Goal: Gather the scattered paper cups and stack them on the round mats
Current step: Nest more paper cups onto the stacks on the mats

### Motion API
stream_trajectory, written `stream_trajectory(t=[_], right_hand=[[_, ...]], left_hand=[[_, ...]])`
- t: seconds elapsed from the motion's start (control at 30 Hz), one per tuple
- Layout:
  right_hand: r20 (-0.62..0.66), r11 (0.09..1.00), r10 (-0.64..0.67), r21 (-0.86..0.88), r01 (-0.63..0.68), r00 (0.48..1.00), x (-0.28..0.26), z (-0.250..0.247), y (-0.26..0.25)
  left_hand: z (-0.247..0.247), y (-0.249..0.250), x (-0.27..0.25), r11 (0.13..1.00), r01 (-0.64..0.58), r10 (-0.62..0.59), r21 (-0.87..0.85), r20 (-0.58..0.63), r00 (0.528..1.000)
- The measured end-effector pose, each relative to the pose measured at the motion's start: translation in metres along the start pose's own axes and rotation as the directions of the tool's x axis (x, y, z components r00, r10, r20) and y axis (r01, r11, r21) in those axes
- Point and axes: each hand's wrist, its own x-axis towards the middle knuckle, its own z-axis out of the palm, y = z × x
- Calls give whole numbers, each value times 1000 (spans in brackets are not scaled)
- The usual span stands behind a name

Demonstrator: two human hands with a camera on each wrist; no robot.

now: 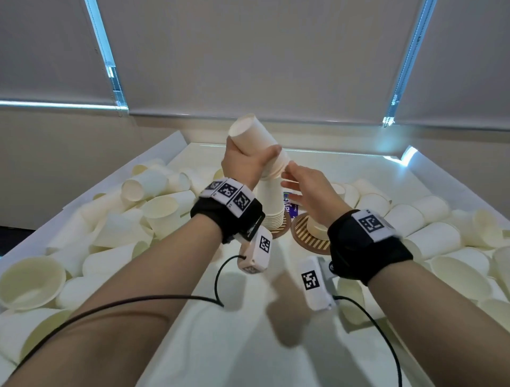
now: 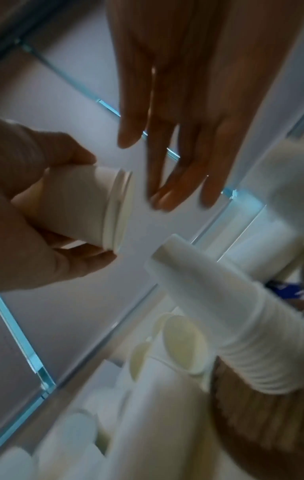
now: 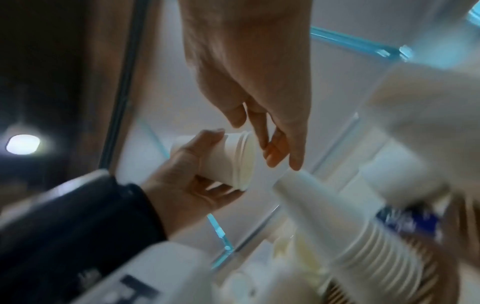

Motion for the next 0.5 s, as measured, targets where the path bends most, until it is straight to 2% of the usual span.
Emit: stream_trajectory(t=[0.07,0.17,0.27,0.37,0.43,0.5], right_hand=[[-86,998,-1,-66,-4,996,9,-9,3],[-146,997,67,-38,-73,987,15,-17,17],[-114,988,138,-61,-145,984,10,-17,32],[-59,973,144,-174,-152,988,0,-13,42],[13,937,175,-311,-163,984,-1,-11,48],[80,837,267,-513,-190,960,-1,-11,53]], left_hand=[[2,1,10,995,-59,56,79,32,998],[10,-15,13,966,-94,56,242,157,986],[15,-39,7,881,-53,-84,471,264,961],[13,-64,0,772,-30,-190,634,276,942],[5,-66,-2,602,-68,-199,795,233,952],[-10,-62,0,362,-99,-210,927,185,960]])
